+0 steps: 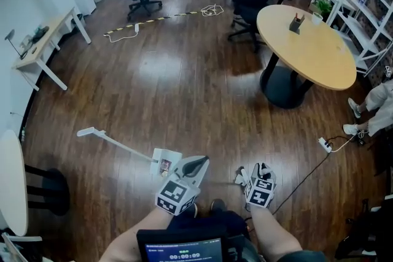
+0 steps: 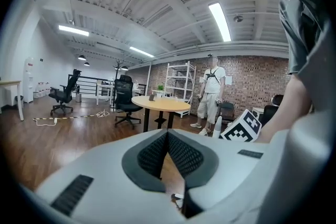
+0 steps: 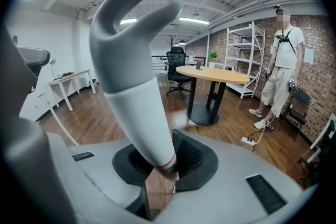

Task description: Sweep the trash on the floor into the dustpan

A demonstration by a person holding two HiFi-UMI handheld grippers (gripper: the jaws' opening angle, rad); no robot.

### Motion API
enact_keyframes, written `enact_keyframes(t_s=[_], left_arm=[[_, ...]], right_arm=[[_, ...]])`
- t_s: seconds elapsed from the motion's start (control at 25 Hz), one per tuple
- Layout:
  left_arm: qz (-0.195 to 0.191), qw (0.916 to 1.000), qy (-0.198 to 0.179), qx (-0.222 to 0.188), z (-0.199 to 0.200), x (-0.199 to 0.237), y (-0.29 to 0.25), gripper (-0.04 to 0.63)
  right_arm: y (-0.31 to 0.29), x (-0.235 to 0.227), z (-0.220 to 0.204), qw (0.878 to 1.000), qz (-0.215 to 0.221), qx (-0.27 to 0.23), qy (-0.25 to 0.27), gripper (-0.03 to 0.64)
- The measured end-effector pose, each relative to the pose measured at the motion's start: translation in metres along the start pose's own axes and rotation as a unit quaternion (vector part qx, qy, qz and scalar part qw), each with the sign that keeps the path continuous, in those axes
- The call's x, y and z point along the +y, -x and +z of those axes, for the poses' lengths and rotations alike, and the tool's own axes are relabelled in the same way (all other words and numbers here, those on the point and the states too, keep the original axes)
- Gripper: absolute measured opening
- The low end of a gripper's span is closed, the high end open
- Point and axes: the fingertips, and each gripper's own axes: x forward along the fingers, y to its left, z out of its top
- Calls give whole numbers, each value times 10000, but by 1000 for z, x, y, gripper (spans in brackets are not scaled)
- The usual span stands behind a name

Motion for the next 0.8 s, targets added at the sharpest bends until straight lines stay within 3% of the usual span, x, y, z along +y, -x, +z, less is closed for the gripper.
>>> enact_keyframes(t_s=[0.12,0.28,0.6,0.8], left_arm=[[13,9999,-124,-22,-4,31,26,17],[-247,9996,-78,-66,-11,67,70,17],[-486,9983,-317,-85,-32,207,198,17],[-439,9987,-238,-78,-57,268,252,17]], right_arm=[[-5,27,1,9996,-199,125,-168,79],[2,61,4,9966,-652,273,-412,80],[-2,205,-3,9860,-1264,392,-1011,80],[-9,288,-6,9850,-1267,406,-1098,80]])
